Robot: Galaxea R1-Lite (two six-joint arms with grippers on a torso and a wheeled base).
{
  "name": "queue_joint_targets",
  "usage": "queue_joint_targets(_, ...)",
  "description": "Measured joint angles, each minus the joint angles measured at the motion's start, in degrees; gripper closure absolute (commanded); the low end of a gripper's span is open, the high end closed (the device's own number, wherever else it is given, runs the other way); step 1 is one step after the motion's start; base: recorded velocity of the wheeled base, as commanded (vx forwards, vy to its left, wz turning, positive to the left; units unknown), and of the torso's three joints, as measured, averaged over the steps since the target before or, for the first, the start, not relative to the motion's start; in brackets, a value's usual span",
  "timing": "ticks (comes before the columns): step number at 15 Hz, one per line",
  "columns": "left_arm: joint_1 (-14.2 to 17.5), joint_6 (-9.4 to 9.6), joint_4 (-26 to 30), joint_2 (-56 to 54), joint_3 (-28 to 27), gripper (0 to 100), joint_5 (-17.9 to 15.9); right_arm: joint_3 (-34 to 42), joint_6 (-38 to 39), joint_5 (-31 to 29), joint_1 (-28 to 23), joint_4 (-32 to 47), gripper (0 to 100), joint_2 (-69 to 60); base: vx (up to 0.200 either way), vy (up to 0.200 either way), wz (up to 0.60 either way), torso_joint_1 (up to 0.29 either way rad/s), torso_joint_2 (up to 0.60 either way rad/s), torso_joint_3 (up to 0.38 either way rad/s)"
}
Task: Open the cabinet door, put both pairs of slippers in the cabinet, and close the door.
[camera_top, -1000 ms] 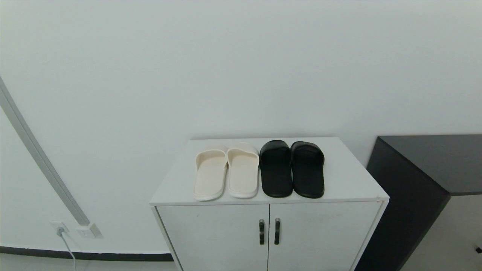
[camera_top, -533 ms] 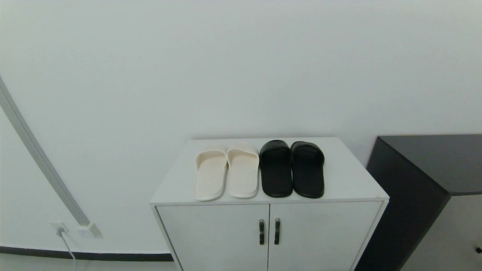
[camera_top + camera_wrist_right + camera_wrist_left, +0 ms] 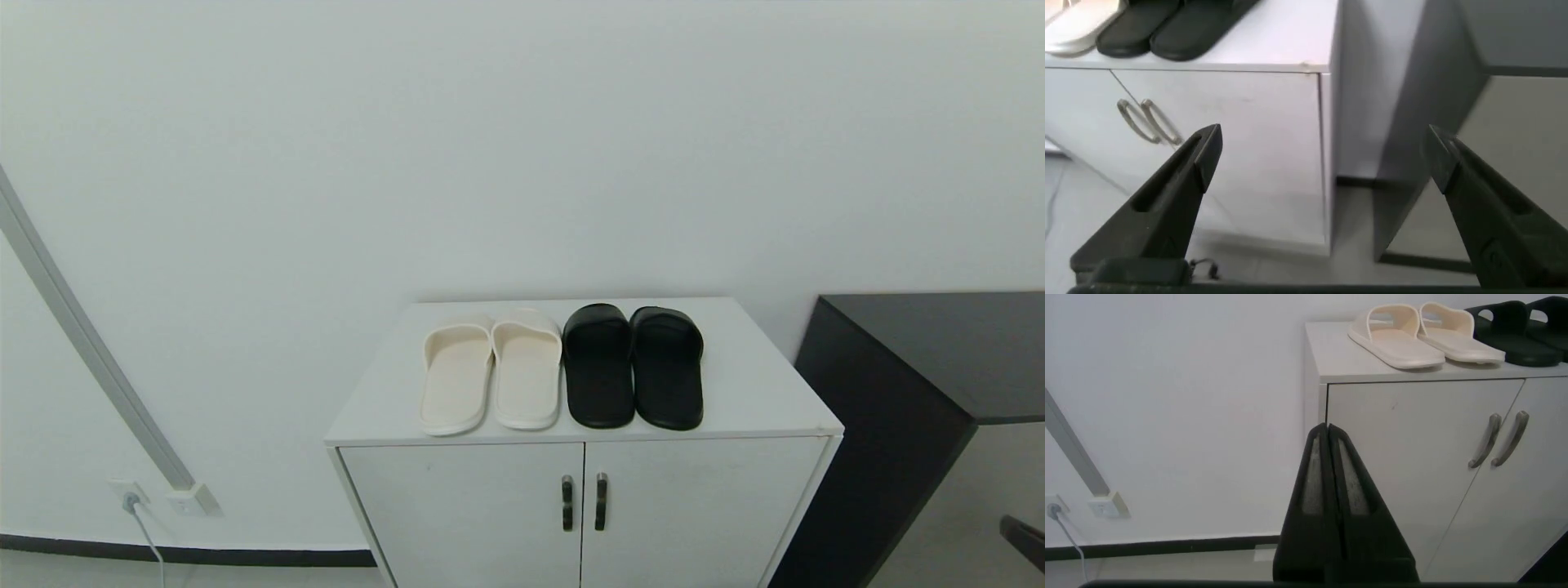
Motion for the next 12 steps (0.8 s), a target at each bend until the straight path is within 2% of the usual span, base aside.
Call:
queue_joint_targets(2, 0.0, 0.00, 0.0, 0.0, 0.0, 100, 0.0, -3.3, 3.4, -1.1, 4.7, -3.1, 0, 8.3, 0.000, 0.000, 0.00, 0.000, 0.00, 0.000)
queue_joint_targets(7, 0.0, 0.00, 0.0, 0.0, 0.0, 100, 0.0, -12.5, 11.1, -10.2, 21.4, -4.1, 0, 20.9, 0.000, 0.000, 0.00, 0.000, 0.00, 0.000)
queue_joint_targets(12, 0.0, -0.02, 0.1, 0.0, 0.0, 100, -0.1, -25.2, 14.8, -16.6, 29.5, -4.2, 0, 35.3, 0.000, 0.000, 0.00, 0.000, 0.00, 0.000)
